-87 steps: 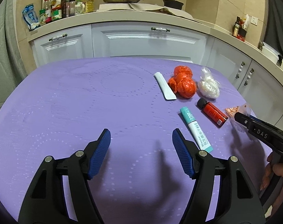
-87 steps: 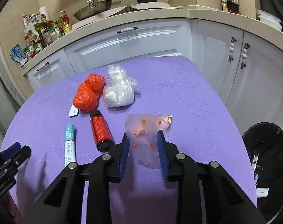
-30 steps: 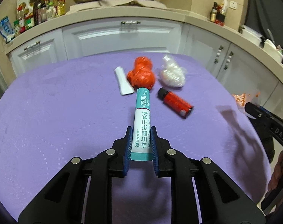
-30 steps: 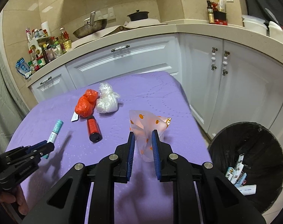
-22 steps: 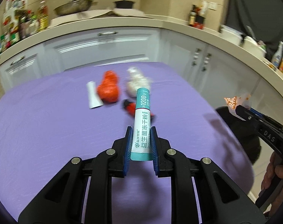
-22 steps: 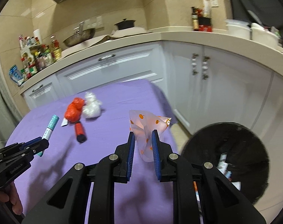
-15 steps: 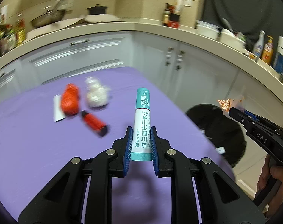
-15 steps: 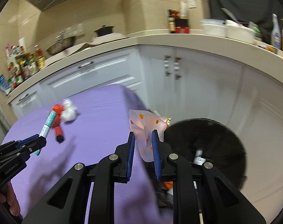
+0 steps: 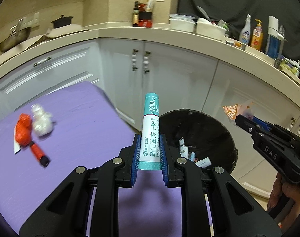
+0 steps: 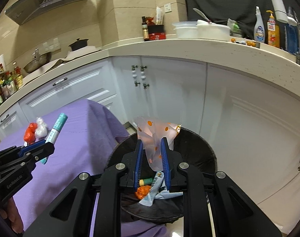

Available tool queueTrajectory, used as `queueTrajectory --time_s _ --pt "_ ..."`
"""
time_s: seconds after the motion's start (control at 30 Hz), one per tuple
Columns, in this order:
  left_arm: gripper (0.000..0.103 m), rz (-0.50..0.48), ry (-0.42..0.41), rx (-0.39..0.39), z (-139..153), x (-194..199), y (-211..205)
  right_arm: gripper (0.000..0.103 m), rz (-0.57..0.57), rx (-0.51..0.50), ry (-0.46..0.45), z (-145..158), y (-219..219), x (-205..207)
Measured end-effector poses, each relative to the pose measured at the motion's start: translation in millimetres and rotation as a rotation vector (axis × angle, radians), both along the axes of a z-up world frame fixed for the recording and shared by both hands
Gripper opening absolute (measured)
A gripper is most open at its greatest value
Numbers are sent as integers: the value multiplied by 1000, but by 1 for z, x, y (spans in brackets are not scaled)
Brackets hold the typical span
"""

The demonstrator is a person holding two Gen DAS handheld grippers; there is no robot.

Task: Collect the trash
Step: 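Carry the dotted bag and teal tube over the bin and release both, then move the right tool back toward the red bottle on the table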

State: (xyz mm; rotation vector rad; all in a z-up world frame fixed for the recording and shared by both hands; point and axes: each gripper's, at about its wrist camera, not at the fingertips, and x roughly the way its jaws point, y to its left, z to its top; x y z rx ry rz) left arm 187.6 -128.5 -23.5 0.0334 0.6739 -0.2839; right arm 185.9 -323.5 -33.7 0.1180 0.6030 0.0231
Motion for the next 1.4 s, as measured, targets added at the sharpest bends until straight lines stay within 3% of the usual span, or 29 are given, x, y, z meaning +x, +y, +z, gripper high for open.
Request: queueTrajectory --time_s 0.4,0.47,0.57,0.67,0.73,0.77,1.07,1.4 --pt "19 -49 17 26 -19 31 -46 19 -38 32 37 -21 -23 19" --pt "20 -57 27 28 -23 36 -50 24 -44 35 38 -25 -25 23" --pt "28 -47 34 41 -31 43 -55 43 -59 46 48 -32 -28 29" --pt "32 -46 44 62 -37 47 -56 44 -73 51 61 -37 -30 32" --pt "45 -41 44 64 -38 45 -54 44 -76 48 61 -37 -29 30" --pt "50 -37 40 60 -37 44 -52 45 -77 47 60 -37 -29 30" --pt "55 9 21 38 -22 32 -22 49 -54 44 39 -25 -16 25" --pt "59 189 32 38 -15 0 70 49 101 55 27 -16 49 33"
